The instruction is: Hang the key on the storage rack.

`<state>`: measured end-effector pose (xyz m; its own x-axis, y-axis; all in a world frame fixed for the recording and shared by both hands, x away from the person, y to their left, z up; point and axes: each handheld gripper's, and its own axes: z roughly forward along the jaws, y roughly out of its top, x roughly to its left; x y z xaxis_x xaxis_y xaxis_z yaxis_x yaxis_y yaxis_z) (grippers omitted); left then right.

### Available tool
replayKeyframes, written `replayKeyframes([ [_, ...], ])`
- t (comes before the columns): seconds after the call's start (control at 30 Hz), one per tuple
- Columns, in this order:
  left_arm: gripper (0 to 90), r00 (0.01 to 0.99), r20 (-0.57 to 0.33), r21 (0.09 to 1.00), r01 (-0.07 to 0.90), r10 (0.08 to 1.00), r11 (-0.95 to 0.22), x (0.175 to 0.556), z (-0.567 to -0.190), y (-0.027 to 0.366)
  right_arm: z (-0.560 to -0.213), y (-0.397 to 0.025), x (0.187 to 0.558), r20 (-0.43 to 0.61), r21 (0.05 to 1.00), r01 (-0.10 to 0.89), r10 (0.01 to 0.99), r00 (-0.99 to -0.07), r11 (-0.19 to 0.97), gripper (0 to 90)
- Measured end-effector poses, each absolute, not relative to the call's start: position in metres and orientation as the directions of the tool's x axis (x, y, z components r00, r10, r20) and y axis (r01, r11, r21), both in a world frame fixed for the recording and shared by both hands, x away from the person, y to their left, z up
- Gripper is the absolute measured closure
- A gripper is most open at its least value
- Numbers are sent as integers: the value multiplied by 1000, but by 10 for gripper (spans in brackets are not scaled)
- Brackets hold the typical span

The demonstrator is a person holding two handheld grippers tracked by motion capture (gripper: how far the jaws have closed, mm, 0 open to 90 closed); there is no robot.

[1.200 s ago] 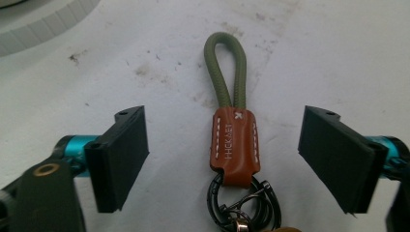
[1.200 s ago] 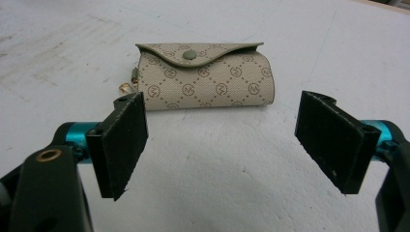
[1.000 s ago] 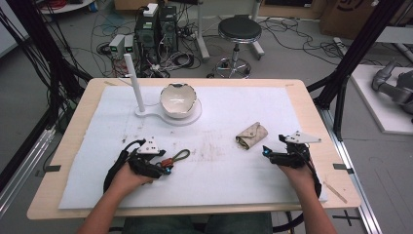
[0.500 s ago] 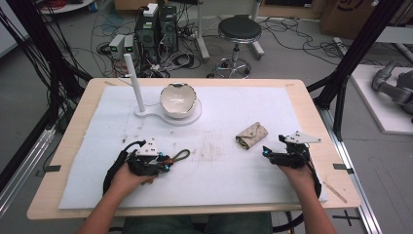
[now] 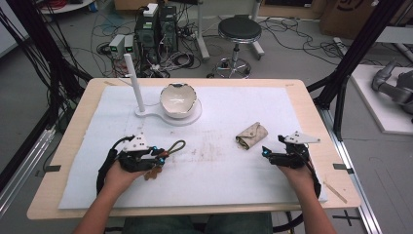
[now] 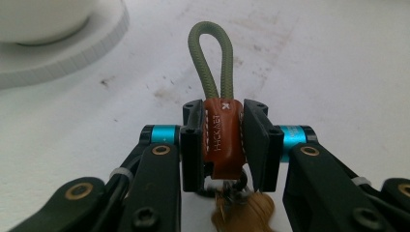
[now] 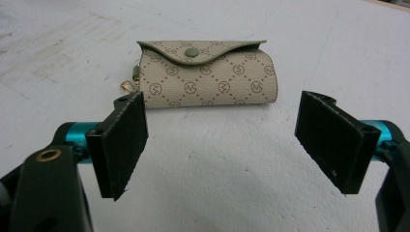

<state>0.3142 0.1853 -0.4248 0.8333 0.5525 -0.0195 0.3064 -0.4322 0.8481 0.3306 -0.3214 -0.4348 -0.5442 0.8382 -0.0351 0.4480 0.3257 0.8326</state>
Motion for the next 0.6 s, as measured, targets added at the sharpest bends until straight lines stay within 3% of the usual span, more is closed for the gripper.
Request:
replayKeyframes([
  [0.6,699,720,37,943,204,693,-262,318,-348,222,-435,-320,333,-37,831,451,843,-537,325,195],
])
